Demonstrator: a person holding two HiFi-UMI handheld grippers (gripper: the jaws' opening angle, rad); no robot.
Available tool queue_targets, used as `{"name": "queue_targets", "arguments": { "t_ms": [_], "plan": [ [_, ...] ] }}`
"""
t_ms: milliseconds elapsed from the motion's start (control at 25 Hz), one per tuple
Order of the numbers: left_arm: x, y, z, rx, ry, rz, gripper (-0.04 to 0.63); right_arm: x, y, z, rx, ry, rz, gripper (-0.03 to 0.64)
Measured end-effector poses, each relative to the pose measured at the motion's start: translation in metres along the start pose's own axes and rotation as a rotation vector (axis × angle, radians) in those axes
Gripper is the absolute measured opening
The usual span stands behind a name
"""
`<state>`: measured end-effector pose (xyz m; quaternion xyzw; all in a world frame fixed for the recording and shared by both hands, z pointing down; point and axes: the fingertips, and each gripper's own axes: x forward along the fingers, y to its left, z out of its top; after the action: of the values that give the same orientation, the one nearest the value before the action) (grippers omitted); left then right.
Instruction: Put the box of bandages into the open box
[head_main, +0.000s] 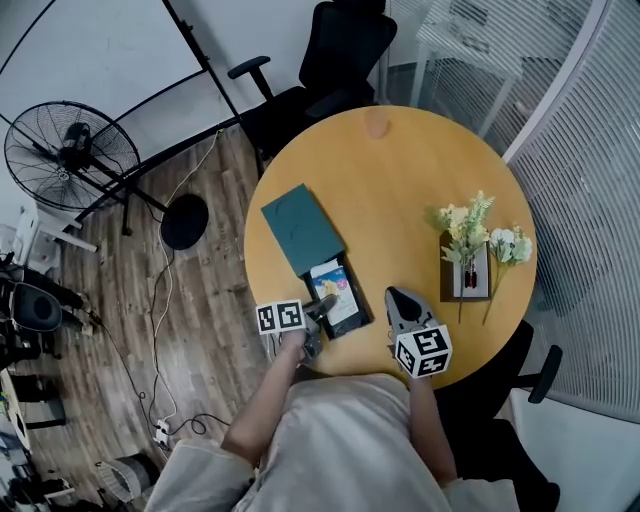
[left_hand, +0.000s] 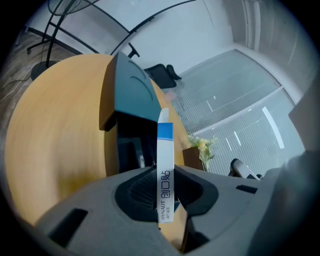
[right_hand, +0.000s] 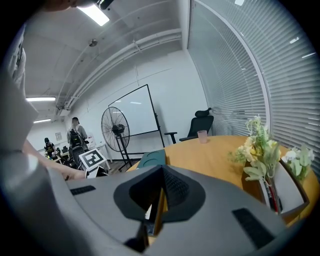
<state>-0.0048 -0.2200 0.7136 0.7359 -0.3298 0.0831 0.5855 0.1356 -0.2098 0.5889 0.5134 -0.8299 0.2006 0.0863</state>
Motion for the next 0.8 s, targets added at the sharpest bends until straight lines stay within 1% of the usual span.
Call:
{"name": "queue_targets", "arguments": {
  "t_ms": [360,480,800],
  "plan": [
    [0.014,0.006,-0.006,-0.042,0.043,0.051,0.080,0.005,-0.007,-0.004,0.011,0.003,-0.015,-0.003],
    [0.014,0.006,-0.008,-0.067,0.051,0.055,0.080,0.008,-0.006,-0.003,0.013,0.006,-0.013,-0.005],
    [0.018,0.006,-0.011,-0.086,0.065,0.066,0.080,0.012,-0.005,-0.004,0.017,0.008,-0.010,-0.005]
  ]
}}
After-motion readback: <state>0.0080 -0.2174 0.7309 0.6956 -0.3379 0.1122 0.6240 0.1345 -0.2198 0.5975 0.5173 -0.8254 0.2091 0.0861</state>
